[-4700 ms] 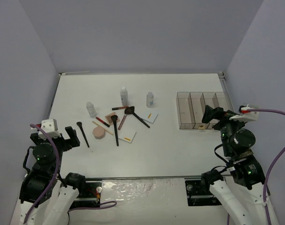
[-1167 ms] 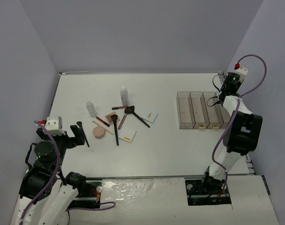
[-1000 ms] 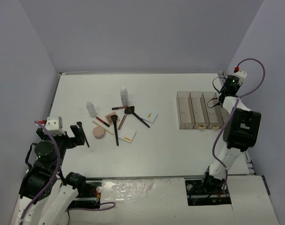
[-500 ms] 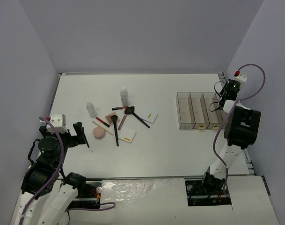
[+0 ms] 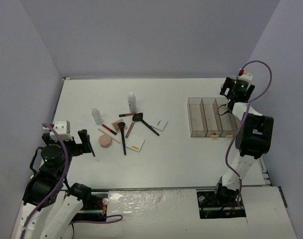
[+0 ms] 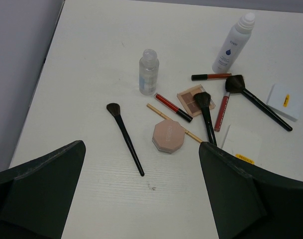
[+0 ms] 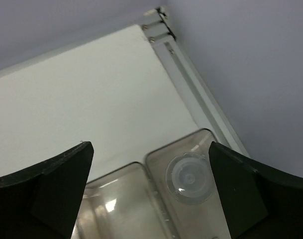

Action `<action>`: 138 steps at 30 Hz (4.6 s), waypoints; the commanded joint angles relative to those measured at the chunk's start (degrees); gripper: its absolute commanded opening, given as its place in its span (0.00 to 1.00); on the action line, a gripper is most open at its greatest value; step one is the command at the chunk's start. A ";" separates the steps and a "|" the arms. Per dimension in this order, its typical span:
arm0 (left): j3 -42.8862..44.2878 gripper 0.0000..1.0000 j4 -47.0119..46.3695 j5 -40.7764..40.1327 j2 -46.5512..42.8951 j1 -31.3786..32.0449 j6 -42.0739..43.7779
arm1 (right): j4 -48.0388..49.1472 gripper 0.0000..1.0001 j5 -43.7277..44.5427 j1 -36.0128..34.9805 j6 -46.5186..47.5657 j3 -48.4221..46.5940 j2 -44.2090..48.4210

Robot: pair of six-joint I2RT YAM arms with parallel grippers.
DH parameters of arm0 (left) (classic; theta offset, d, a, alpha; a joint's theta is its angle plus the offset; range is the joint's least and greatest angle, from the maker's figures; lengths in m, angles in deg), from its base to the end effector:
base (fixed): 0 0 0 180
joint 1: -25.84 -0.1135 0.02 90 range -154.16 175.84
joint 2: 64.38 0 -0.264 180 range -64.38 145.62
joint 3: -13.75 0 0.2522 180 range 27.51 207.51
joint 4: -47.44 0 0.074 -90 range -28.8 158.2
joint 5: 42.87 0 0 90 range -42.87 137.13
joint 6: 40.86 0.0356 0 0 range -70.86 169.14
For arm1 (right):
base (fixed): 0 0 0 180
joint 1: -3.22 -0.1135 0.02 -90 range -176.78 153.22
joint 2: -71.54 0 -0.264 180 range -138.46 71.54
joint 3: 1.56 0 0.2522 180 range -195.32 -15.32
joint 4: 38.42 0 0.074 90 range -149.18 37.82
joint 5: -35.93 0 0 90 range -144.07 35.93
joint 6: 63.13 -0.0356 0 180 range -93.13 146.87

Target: Organize the makeup

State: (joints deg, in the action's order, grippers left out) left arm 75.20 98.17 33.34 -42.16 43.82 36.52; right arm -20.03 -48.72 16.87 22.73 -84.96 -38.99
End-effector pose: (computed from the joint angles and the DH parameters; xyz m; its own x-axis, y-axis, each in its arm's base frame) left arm 0.0762 -0.0158 0.3512 -0.2020 -0.1575 -0.9666 0.0343 0.9852 -0.1677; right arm 0.4319 -0.1083 0.2291 -0.1238 0.1040 -0.9868 0.3343 0.9407 0.0572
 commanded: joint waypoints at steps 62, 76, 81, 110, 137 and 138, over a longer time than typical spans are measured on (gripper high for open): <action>0.24 0.97 -3.57 0.87 3.20 -2.24 -0.03 | 1.00 0.00 -26.11 -48.06 4.39 -32.57 -14.92; 0.31 0.97 -3.75 1.69 3.17 -2.86 -0.20 | 1.36 0.00 -0.47 -30.33 -0.08 -5.73 17.96; 0.37 0.97 -3.77 1.68 2.25 -2.86 -0.27 | -1.08 0.00 8.41 -17.94 -3.28 2.88 26.31; 0.22 0.97 -3.80 1.04 0.51 -0.05 -0.03 | 12.76 0.00 7.66 4.42 -4.42 17.39 17.54; 0.31 0.97 -3.84 0.86 1.86 -0.22 0.14 | 11.55 0.89 4.93 4.90 -5.00 15.07 16.04; 0.26 0.97 -3.78 0.81 1.70 -0.22 0.09 | 10.50 0.93 5.66 4.74 -5.16 14.65 16.67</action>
State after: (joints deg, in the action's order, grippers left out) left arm 74.63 98.17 34.62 -41.60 43.52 36.51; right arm -9.86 -45.47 21.66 18.19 -65.80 -27.02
